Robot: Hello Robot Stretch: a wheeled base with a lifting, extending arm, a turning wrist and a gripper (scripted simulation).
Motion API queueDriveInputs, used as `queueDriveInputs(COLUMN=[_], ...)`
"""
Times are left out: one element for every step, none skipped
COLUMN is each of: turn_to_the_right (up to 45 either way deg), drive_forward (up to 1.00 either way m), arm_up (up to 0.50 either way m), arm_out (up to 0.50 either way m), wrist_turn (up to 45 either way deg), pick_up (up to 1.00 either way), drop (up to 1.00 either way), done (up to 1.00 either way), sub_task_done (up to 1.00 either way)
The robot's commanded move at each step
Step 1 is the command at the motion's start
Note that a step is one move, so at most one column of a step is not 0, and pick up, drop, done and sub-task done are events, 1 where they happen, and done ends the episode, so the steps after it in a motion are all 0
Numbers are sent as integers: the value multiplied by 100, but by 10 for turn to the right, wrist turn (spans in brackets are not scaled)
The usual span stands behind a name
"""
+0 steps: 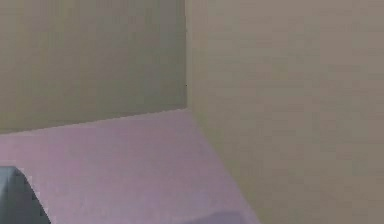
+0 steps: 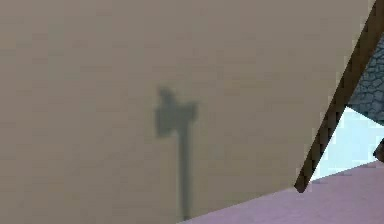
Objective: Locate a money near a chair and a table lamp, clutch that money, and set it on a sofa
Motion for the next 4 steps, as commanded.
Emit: queueDriveInputs(turn_to_the_right=[450,270,0,-450], drive_forward=[0,0,5,0], arm_up=[0,0,0,0], arm_out=[0,0,0,0], wrist_turn=[0,0,0,0], pick_up=[0,0,0,0], drop=[0,0,0,0], done=[0,0,0,0], sub_task_done=[0,0,0,0])
